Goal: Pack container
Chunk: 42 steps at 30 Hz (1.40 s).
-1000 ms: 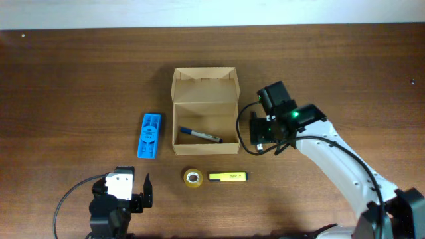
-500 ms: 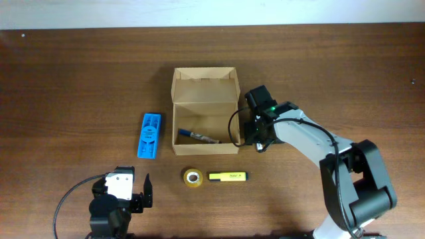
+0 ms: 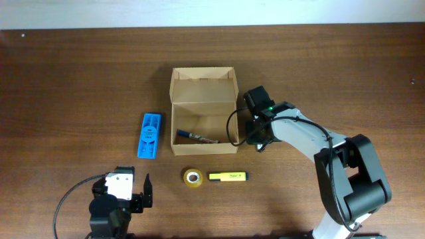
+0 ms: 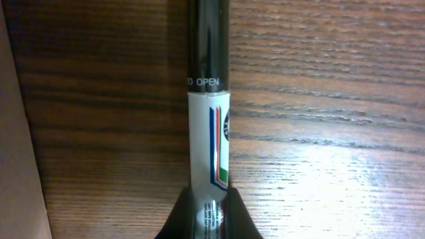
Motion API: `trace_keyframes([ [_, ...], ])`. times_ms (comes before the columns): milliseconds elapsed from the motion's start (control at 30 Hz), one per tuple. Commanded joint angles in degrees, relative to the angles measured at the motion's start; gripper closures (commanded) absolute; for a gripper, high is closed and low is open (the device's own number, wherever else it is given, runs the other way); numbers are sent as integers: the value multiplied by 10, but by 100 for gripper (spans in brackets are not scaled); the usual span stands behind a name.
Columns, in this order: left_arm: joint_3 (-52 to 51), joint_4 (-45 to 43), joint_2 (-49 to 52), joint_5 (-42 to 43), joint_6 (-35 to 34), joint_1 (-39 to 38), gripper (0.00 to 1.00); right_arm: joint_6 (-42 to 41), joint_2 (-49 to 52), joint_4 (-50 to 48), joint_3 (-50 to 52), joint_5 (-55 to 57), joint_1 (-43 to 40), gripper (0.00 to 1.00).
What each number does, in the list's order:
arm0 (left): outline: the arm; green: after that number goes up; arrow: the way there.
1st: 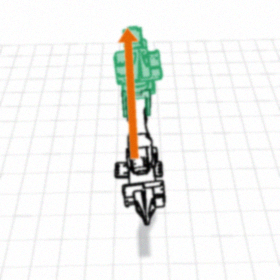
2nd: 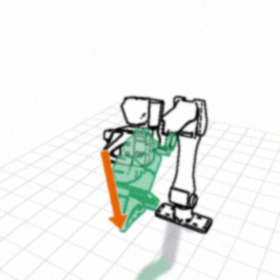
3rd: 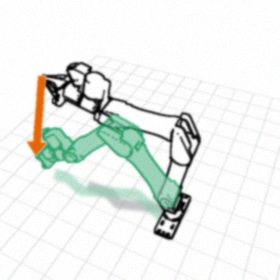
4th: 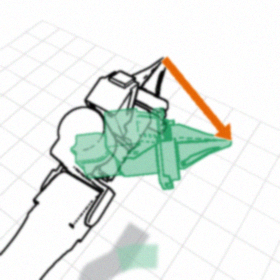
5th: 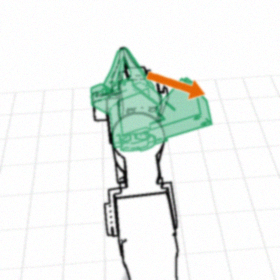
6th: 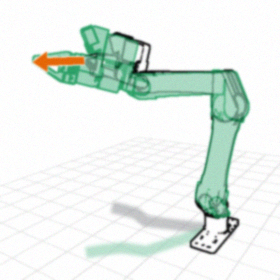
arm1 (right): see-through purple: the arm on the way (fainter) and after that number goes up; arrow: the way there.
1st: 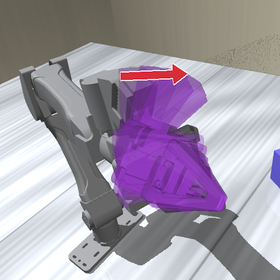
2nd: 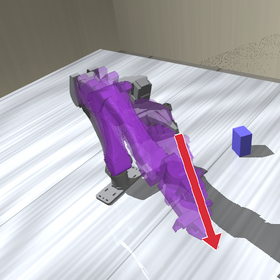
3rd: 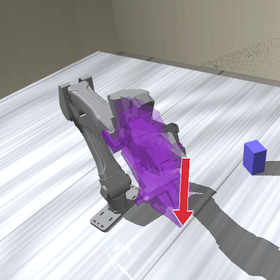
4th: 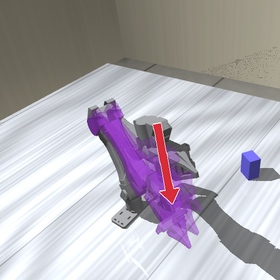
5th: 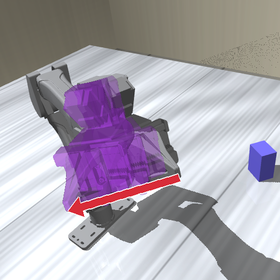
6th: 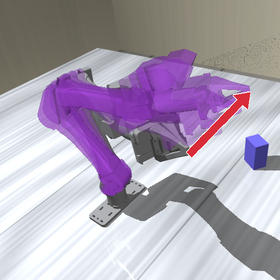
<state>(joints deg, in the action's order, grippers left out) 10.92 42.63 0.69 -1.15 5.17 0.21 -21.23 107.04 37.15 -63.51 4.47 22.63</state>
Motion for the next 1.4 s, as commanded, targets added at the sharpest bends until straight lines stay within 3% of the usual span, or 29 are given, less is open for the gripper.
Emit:
trace_keyframes([
  [0, -4, 0, -3, -6, 9, 3, 0, -3, 11, -1, 3, 2, -2, 96],
  [433, -4, 0, -3, -6, 10, 3, 0, 0, -111, 111, -74, 7, -2, 96],
  [667, -4, 0, -3, -6, 9, 3, 0, 115, -174, 116, -98, -75, 16, 96],
  [1067, -4, 0, -3, -6, 10, 3, 0, 262, -128, -17, -107, -45, 176, 89],
  [1367, -4, 0, -3, -6, 10, 3, 0, 330, -38, -48, -107, -38, 187, 88],
])
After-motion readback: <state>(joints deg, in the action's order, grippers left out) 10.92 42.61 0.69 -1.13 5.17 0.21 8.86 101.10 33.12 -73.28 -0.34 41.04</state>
